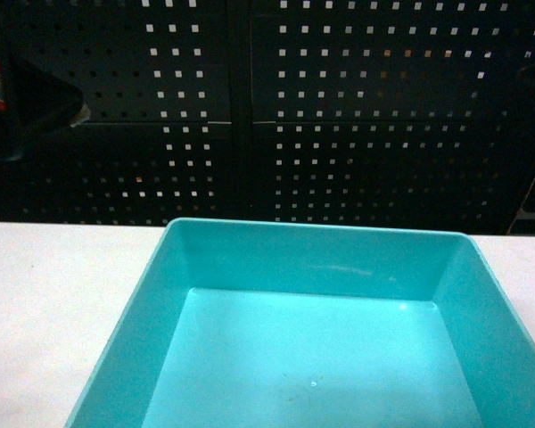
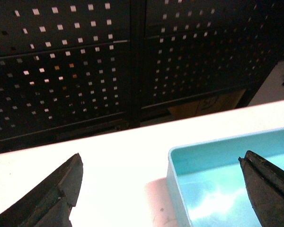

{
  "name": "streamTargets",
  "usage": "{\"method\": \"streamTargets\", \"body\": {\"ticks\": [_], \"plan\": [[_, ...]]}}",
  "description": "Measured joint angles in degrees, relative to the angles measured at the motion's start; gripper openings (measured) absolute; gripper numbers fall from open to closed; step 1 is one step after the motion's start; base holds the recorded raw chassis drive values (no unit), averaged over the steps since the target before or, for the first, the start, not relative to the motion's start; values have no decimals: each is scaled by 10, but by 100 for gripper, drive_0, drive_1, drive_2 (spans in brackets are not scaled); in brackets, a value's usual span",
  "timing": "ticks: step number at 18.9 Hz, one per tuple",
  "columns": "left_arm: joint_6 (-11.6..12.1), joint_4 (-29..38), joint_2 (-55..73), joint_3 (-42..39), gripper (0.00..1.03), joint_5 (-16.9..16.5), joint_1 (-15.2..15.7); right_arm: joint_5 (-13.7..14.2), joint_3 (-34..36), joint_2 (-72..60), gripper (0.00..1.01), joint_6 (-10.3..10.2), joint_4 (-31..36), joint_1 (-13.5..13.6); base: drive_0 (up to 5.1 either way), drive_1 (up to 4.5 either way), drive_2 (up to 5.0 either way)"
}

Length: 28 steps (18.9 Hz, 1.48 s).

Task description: Stack blue boxes stably on right

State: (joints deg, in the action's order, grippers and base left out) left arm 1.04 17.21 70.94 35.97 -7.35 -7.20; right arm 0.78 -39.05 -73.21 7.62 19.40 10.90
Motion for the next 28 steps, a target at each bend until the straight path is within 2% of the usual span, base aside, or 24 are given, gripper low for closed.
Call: {"method": "streamTargets", "body": {"ticks": [2, 4, 5, 7, 10, 13, 16, 21, 22, 28], "plan": [[19, -27, 44, 19, 98, 19, -26, 6, -3, -42, 98, 0, -23, 0, 0, 0, 0], [20, -51, 79, 18, 98, 28, -33, 28, 4, -75, 98, 0, -15, 12, 0, 0, 0], [20, -59, 93, 12, 98, 28, -36, 30, 16, -85, 98, -3, -13, 16, 0, 0, 0], [9, -36, 120, -7, 98, 35, -33, 43, 43, -114, 98, -5, 6, 27, 0, 0, 0], [-11, -35, 173, -21, 98, 19, -32, 60, 69, -158, 98, -9, 23, 35, 0, 0, 0], [-10, -19, 207, -37, 98, 36, -48, 71, 83, -187, 98, -19, 46, 38, 0, 0, 0], [-10, -10, 216, -38, 98, 51, -82, 78, 103, -216, 98, -28, 71, 42, 0, 0, 0], [-19, 24, 252, -72, 98, 72, -90, 95, 133, -251, 98, -60, 106, 64, 0, 0, 0], [-24, 33, 259, -78, 98, 74, -88, 99, 136, -254, 90, -66, 112, 64, 0, 0, 0], [-38, 42, 262, -82, 98, 74, -91, 108, 139, -257, 35, -68, 121, 69, 0, 0, 0]]}}
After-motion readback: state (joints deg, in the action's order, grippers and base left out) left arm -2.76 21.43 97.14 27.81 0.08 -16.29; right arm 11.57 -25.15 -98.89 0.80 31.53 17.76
